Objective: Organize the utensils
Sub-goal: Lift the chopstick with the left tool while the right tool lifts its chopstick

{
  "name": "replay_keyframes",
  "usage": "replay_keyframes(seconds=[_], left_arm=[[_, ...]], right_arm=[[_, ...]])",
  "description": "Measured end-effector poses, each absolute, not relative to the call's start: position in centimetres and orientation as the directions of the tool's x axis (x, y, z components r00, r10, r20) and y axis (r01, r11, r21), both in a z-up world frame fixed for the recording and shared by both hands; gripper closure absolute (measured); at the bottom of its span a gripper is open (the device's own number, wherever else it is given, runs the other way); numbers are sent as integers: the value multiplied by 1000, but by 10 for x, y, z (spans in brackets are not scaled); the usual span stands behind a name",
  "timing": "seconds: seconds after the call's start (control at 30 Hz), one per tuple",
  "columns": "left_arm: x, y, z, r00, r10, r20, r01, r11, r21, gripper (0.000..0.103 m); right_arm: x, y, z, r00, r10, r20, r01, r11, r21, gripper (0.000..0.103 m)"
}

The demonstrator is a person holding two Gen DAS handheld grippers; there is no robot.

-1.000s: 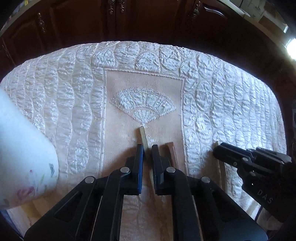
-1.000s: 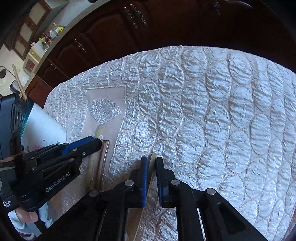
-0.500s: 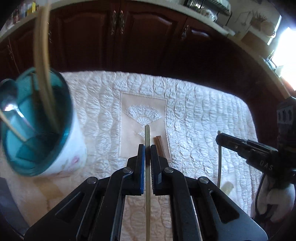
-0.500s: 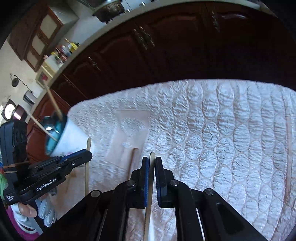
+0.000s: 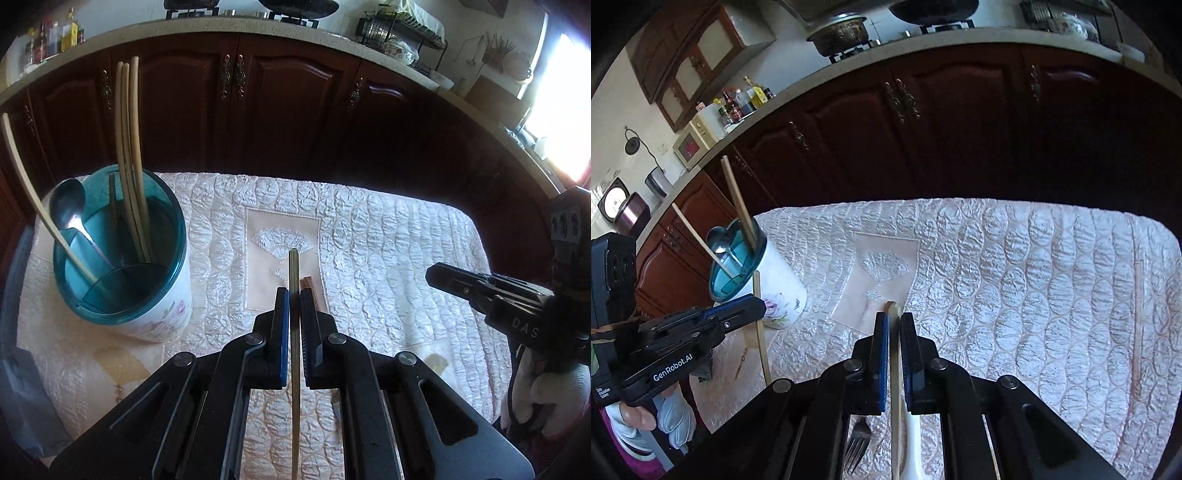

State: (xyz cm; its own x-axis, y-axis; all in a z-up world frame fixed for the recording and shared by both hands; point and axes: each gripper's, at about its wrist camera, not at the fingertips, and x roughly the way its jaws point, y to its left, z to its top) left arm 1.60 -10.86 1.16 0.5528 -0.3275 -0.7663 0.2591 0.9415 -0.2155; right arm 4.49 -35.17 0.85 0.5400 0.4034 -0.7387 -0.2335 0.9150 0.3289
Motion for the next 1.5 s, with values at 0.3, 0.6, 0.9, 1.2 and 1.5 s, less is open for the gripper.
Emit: replay_keyframes(seconds=[0.3, 0.6, 0.9, 1.2, 1.5], left_arm=[[5, -103, 19, 567, -327, -756, 257, 942, -215, 99], [10, -99, 4, 542, -314, -779, 231, 948, -221, 99], [13, -98, 6, 533, -312, -787, 224, 948, -224, 99], [4, -82, 26, 550, -347, -760, 239, 937, -255, 99], [-16, -53, 57, 597, -356, -719, 239, 934, -264, 99]], right_arm=[[29, -345, 25, 568, 392, -723, -254, 920, 299, 98], [44, -354, -30, 448, 373, -813, -181, 928, 326, 96], [87, -343, -106, 318, 316, -894, -113, 949, 295, 83], [79, -345, -68, 387, 383, -839, -181, 924, 338, 97], [30, -344, 29, 519, 472, -712, -310, 881, 358, 98]])
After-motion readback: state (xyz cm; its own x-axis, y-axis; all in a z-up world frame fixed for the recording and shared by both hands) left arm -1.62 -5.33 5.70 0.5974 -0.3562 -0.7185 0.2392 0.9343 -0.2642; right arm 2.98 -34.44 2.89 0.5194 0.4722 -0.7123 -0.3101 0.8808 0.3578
